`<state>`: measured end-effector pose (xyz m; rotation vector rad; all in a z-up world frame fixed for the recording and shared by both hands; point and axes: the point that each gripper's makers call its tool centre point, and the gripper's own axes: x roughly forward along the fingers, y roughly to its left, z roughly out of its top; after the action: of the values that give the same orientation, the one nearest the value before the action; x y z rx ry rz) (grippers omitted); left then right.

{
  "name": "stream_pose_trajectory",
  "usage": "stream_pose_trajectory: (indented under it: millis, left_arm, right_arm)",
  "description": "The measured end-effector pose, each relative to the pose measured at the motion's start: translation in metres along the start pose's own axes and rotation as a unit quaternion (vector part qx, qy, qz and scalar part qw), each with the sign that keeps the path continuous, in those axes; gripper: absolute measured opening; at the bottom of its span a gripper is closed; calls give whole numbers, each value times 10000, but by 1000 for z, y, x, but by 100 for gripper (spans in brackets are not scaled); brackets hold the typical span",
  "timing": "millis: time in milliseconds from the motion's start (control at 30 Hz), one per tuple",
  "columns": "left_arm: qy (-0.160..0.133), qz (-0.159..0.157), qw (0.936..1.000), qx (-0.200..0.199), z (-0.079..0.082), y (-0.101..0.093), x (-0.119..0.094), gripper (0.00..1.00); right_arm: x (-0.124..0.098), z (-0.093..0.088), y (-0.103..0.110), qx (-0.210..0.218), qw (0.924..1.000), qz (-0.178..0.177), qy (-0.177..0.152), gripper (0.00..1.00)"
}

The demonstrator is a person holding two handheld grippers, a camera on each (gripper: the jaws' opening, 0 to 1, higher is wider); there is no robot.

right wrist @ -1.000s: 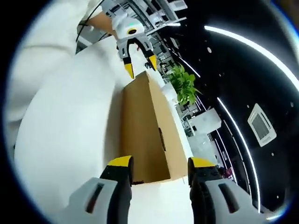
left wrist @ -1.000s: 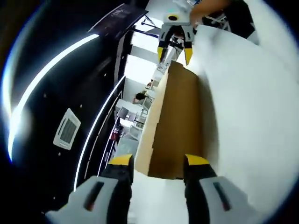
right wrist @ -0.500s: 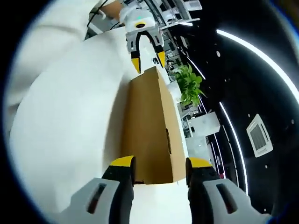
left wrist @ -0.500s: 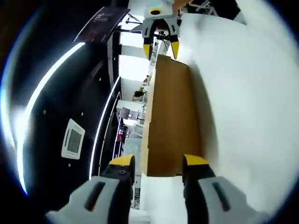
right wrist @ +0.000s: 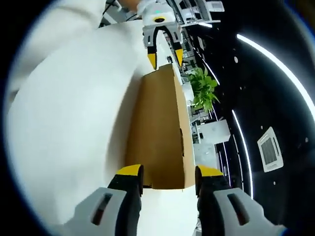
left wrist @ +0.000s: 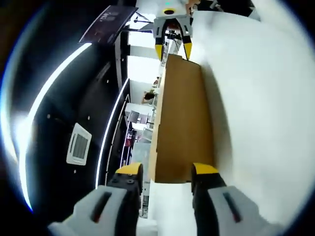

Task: Operate the shoe box by opening the lid, removing the specified soft item, and placing it in the target area until the item is outside and the box remains undamaged.

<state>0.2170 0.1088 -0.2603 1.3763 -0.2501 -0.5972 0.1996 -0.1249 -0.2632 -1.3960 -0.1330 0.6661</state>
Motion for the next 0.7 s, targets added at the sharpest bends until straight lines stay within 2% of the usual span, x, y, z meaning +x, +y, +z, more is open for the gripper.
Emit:
stream_pose_trajectory:
  millis: [200,533,700]
  left_arm:
    - [-8,71,10000,-5,1,1,1,37]
    - [-16,47,10000,70,-1,-1,3,37]
    - [93,41,9994,339,-2,-7,5,37]
  right_arm:
    - [4,-4,2,-2,10000,-1,66,42]
    - [4,0,-4,-92,9999,-117,15,42]
    - [5,-1,-2,-211,9997,-108,33,42]
